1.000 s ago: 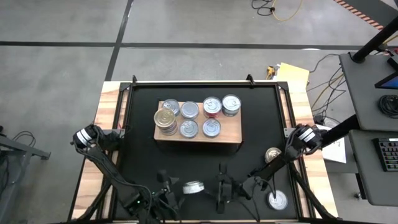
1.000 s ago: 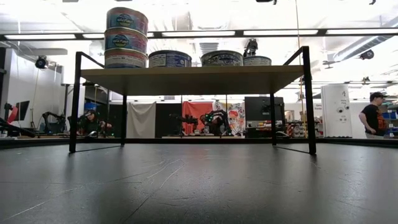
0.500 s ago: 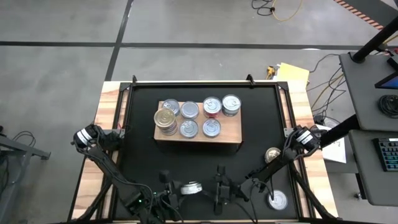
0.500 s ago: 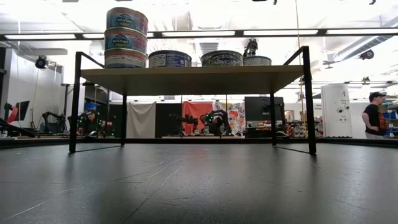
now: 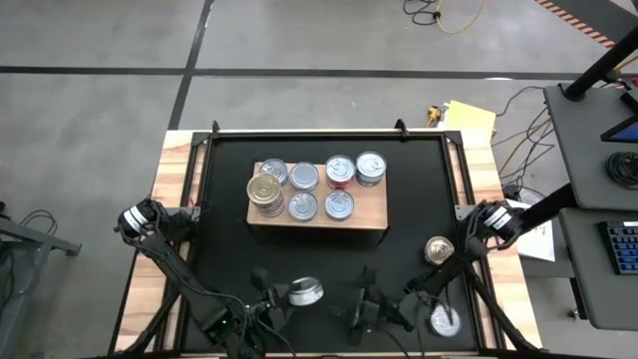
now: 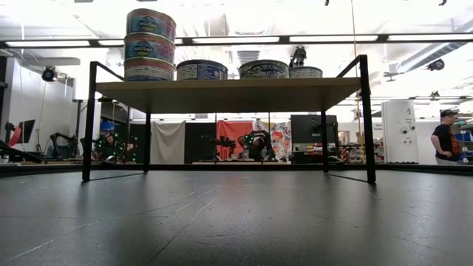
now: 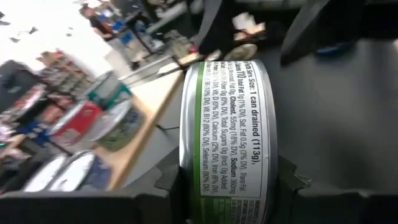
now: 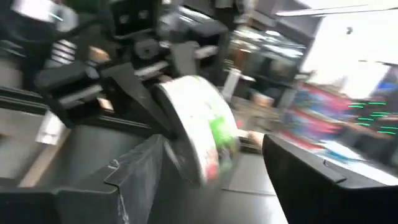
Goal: Stack canned seafood by type on shelf
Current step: Stack the green tuna can on the green tuna can
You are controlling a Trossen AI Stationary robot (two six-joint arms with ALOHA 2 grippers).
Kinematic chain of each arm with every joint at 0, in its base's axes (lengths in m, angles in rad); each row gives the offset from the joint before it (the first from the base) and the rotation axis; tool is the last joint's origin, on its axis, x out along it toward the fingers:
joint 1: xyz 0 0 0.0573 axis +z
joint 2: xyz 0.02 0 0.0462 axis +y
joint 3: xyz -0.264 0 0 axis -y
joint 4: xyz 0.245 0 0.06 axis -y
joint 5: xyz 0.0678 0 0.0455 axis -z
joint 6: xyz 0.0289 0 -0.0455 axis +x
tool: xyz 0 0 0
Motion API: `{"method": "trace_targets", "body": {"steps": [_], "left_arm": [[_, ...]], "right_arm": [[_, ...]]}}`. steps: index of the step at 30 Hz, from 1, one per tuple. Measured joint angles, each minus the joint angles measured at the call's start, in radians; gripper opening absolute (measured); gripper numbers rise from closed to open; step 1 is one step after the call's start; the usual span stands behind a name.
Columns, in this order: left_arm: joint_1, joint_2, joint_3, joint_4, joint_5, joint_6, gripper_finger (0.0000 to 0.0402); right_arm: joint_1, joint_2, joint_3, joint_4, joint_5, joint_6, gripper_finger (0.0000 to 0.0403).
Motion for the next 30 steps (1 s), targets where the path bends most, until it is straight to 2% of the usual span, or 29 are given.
{"method": "trace_targets", "body": {"steps": [3, 5, 7, 10, 13, 14, 18, 20, 21, 23, 25, 28, 30], "left_arm": [[0.000, -0.012, 0.000, -0.035, -0.070, -0.025, 0.0117], [0.002, -0.026, 0.000, -0.035, -0.162, -0.032, 0.0117], [0.016, -0.051, 0.000, -0.029, -0.205, -0.036, 0.0117], [0.036, -0.111, 0.000, -0.027, -0.188, -0.023, 0.0117], [0.059, -0.178, 0.000, 0.043, -0.051, 0.106, 0.0117], [0.068, -0.197, 0.000, 0.098, 0.039, 0.187, 0.0117], [0.121, -0.263, 0.000, 0.327, 0.531, 0.509, 0.0117], [0.151, -0.299, 0.000, 0.397, 0.709, 0.588, 0.0117], [0.169, -0.314, 0.000, 0.423, 0.765, 0.600, 0.0117], [0.201, -0.339, -0.011, 0.496, 0.810, 0.586, 0.0117], [0.230, -0.355, -0.063, 0.602, 0.797, 0.528, 0.0117], [0.251, -0.366, -0.195, 0.804, 0.747, 0.356, 0.0117], [0.250, -0.367, -0.293, 0.954, 0.743, 0.182, 0.0117]], "right_arm": [[0.052, -0.034, 0.006, -0.017, 0.185, -0.118, 0.0274], [0.085, -0.050, 0.008, -0.019, 0.270, -0.223, 0.0277], [0.110, -0.061, 0.008, -0.020, 0.299, -0.324, 0.0279], [0.130, -0.066, 0.016, -0.020, 0.324, -0.424, 0.0278], [0.133, -0.070, 0.037, -0.019, 0.422, -0.500, 0.0270], [0.133, -0.074, 0.043, -0.018, 0.447, -0.522, 0.0267], [0.135, -0.083, 0.056, -0.019, 0.490, -0.589, 0.0254], [0.140, -0.092, 0.061, -0.020, 0.496, -0.618, 0.0248], [0.144, -0.097, 0.062, -0.018, 0.504, -0.631, 0.0246], [0.154, -0.110, 0.059, -0.018, 0.525, -0.655, 0.0242], [0.164, -0.117, 0.046, -0.017, 0.534, -0.659, 0.0240], [0.177, -0.117, 0.029, -0.025, 0.527, -0.676, 0.0241], [0.180, -0.117, 0.022, -0.033, 0.508, -0.686, 0.0244]]}}
